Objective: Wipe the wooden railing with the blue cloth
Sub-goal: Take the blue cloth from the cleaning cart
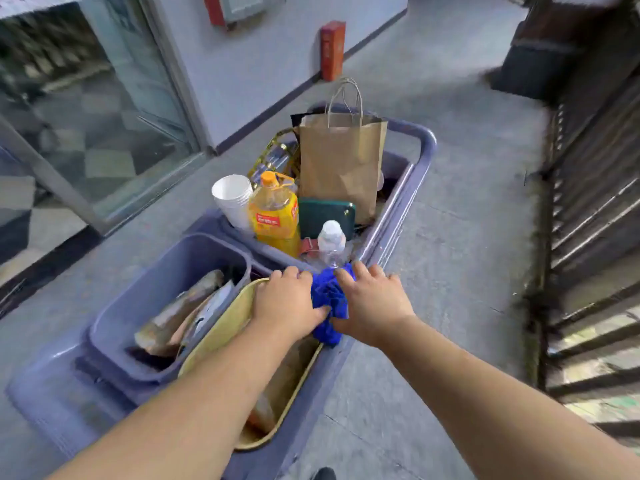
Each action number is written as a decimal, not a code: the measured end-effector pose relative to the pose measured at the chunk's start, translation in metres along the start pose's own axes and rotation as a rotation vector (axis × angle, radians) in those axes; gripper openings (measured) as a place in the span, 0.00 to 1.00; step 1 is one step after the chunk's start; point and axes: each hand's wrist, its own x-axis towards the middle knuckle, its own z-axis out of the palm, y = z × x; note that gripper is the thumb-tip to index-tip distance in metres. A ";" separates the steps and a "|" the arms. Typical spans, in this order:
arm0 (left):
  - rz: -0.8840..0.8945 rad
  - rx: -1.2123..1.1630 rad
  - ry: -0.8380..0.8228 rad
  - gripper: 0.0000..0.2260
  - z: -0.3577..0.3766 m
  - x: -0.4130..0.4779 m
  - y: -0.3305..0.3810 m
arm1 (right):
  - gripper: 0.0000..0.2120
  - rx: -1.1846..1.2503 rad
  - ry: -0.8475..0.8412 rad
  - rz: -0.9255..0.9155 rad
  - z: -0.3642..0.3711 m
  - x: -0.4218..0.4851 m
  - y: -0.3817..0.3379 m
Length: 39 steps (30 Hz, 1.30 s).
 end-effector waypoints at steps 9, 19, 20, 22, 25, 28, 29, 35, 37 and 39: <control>0.178 -0.498 0.161 0.03 -0.025 0.014 0.019 | 0.40 0.167 0.033 0.082 0.001 -0.003 0.010; 0.440 -0.939 0.411 0.03 -0.202 0.026 0.113 | 0.03 0.701 0.321 0.257 -0.097 -0.044 0.063; 0.466 -0.969 0.421 0.03 -0.216 0.027 0.126 | 0.07 0.737 0.361 0.306 -0.110 -0.051 0.072; 0.504 -1.027 0.403 0.03 -0.239 0.026 0.153 | 0.10 0.793 0.441 0.410 -0.132 -0.072 0.093; 0.533 -1.044 0.406 0.03 -0.260 0.023 0.192 | 0.03 0.798 0.561 0.524 -0.155 -0.112 0.133; 0.568 -0.960 0.357 0.02 -0.269 0.010 0.240 | 0.07 0.785 0.666 0.636 -0.170 -0.166 0.177; 0.560 -0.901 0.331 0.01 -0.269 0.005 0.252 | 0.09 0.771 0.683 0.649 -0.173 -0.182 0.187; 0.780 -0.575 0.139 0.16 -0.269 -0.048 0.350 | 0.18 0.582 0.630 0.684 -0.181 -0.297 0.242; 0.908 -0.364 0.055 0.28 -0.269 -0.065 0.387 | 0.20 0.491 0.589 0.726 -0.179 -0.339 0.265; 1.023 -0.080 0.026 0.31 -0.265 -0.077 0.423 | 0.24 0.415 0.512 0.754 -0.175 -0.379 0.285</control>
